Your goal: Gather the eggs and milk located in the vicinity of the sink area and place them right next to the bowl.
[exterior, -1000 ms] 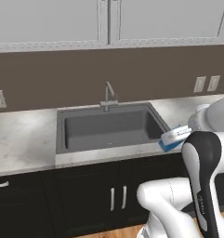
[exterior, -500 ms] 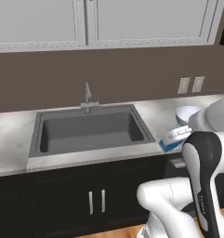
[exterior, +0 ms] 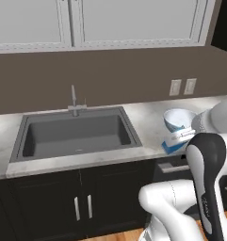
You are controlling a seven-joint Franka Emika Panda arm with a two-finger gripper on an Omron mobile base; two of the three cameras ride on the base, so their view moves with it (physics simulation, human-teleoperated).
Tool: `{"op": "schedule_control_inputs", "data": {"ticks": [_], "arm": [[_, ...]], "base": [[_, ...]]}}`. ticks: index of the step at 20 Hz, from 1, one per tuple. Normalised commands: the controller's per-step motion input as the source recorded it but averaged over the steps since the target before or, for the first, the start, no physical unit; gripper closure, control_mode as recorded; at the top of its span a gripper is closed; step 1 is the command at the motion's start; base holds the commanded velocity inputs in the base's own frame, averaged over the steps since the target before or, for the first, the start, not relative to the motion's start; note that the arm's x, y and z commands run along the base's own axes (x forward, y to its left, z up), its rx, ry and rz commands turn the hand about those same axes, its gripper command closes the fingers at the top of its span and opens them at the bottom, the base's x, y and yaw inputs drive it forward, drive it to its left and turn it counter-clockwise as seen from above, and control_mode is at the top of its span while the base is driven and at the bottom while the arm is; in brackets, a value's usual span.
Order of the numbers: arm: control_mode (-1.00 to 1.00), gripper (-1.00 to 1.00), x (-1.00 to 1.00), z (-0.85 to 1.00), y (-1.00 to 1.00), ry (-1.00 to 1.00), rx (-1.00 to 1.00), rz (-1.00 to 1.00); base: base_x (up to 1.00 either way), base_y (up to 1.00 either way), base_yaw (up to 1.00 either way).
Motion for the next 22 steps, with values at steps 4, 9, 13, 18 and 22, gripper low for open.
{"op": "schedule_control_inputs", "data": {"ticks": [4, 9, 13, 18, 22], "arm": [[1.0, 1.0, 0.0, 0.0, 0.0, 0.0, 0.0, 0.0], [1.0, 1.0, 0.0, 0.0, 0.0, 0.0, 0.0, 0.0], [1.0, 1.0, 0.0, 0.0, 0.0, 0.0, 0.0, 0.0], [1.0, 1.0, 0.0, 0.0, 0.0, 0.0, 0.0, 0.0], [1.0, 1.0, 0.0, 0.0, 0.0, 0.0, 0.0, 0.0]], "base": [[0.41, 0.0, -0.01], [0.52, 0.0, -0.03], [0.57, -0.05, -0.03], [0.54, -0.16, -0.03], [0.5, -0.23, -0.02]]}}
